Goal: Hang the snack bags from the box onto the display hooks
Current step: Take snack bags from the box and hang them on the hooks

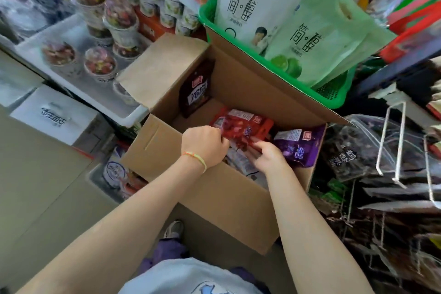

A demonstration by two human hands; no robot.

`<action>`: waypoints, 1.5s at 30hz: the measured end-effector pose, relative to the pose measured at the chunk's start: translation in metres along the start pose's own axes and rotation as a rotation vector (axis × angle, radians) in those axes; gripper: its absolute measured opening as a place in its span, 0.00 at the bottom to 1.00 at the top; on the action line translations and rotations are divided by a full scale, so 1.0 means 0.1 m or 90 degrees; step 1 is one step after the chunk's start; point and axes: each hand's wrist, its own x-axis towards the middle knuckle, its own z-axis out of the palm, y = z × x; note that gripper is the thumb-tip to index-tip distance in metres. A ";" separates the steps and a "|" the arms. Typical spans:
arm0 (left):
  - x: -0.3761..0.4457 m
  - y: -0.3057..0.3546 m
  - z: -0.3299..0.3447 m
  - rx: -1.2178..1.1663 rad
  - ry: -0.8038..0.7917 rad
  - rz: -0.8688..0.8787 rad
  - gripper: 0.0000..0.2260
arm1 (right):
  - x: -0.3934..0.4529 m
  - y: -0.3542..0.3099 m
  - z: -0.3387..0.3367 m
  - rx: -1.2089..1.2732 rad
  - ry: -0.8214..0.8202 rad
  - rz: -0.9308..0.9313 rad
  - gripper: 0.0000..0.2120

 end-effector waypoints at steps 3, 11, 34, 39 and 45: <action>0.00 0.00 0.00 -0.026 0.011 -0.011 0.14 | -0.35 -0.08 0.14 -0.017 -0.113 -0.035 0.19; 0.10 0.08 -0.21 -0.398 0.084 0.088 0.27 | -1.48 -0.52 0.03 -0.010 -0.340 -0.199 0.17; -1.39 2.78 -1.08 -0.967 0.046 0.162 0.12 | -2.60 -0.49 -2.66 0.094 -0.121 -0.555 0.16; -1.76 3.89 -0.80 -0.968 -0.008 0.200 0.07 | -2.75 -0.58 -3.81 0.181 0.006 -0.613 0.08; -2.09 4.90 -0.45 -0.869 -0.152 0.285 0.12 | -2.75 -0.88 -4.97 0.262 0.236 -0.642 0.14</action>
